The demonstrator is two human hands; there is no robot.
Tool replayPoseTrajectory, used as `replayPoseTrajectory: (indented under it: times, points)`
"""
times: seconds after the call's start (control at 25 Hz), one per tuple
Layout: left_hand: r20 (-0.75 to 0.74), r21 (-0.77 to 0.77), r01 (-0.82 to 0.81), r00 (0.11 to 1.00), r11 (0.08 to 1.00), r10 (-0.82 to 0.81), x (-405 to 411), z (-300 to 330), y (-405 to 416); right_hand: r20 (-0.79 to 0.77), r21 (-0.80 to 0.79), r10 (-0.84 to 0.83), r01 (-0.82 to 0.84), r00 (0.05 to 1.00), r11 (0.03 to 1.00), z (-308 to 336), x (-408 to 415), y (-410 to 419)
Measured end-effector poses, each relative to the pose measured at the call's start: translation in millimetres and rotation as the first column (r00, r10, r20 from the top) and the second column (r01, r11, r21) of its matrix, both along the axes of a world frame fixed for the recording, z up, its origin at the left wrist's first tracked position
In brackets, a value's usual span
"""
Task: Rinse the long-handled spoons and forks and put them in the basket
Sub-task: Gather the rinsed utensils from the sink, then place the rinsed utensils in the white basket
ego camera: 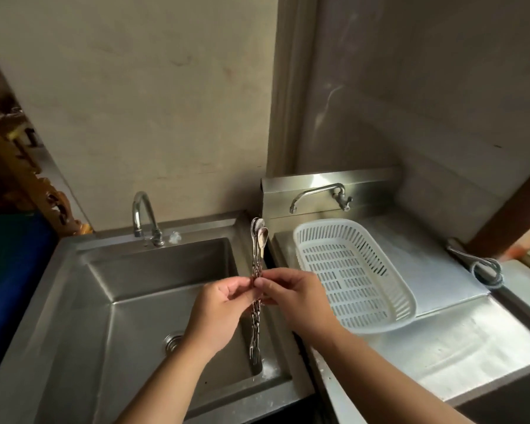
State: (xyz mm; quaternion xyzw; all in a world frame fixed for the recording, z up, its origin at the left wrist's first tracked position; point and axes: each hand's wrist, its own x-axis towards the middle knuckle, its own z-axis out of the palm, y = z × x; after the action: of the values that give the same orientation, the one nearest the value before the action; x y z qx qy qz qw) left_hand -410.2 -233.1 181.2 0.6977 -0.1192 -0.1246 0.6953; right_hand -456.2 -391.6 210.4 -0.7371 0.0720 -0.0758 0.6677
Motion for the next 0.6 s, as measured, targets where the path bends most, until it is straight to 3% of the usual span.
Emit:
replayPoseTrajectory:
  times: [0.2,0.36,0.48,0.6]
  points:
    - [-0.194,0.017,0.037,0.98,0.999,-0.033,-4,2,-99,-0.141,0.212,-0.106,0.134,0.984,0.968,6,-11,-106]
    - [-0.303,0.032,0.059,0.952,0.998,-0.046,3,1,-164,-0.304,0.187,-0.087,0.149,0.949,0.971,2,0,-194]
    - [-0.375,0.019,0.0,0.927,1.0,0.007,10,-8,-192,-0.436,0.112,-0.067,0.128,0.898,0.985,-15,23,-245]
    - [-0.446,0.006,-0.074,0.892,0.997,0.069,12,-18,-207,-0.485,-0.13,-0.166,0.117,0.859,0.985,-44,49,-278]
